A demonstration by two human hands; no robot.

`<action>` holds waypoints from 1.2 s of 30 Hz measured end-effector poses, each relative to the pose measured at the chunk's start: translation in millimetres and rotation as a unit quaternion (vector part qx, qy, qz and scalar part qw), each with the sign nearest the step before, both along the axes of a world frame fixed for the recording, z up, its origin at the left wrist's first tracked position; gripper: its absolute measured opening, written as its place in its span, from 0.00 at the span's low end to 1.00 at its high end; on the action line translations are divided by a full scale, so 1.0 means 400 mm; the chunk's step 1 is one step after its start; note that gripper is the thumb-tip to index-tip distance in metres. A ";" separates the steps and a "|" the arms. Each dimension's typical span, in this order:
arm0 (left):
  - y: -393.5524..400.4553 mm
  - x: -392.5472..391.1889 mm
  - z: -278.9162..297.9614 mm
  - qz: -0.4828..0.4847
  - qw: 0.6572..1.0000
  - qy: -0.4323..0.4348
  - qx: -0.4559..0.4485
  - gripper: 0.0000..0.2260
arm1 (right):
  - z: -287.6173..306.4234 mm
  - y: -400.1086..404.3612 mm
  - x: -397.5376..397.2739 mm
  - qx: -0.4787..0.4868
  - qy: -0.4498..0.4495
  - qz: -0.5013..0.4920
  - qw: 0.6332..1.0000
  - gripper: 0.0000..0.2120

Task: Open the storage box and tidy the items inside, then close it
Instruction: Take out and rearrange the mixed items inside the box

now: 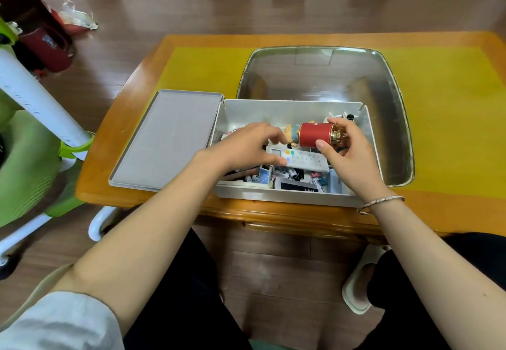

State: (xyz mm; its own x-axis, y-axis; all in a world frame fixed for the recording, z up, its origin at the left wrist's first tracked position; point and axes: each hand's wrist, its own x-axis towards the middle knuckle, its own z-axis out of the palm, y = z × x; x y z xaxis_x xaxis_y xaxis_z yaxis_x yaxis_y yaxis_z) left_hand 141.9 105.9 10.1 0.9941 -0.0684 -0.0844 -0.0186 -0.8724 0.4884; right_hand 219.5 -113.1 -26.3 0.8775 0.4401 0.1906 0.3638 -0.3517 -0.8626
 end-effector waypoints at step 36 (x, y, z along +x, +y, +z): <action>-0.101 -0.002 -0.068 0.047 0.975 0.178 0.127 0.13 | 0.010 0.000 -0.008 -0.006 -0.002 -0.003 1.000 0.21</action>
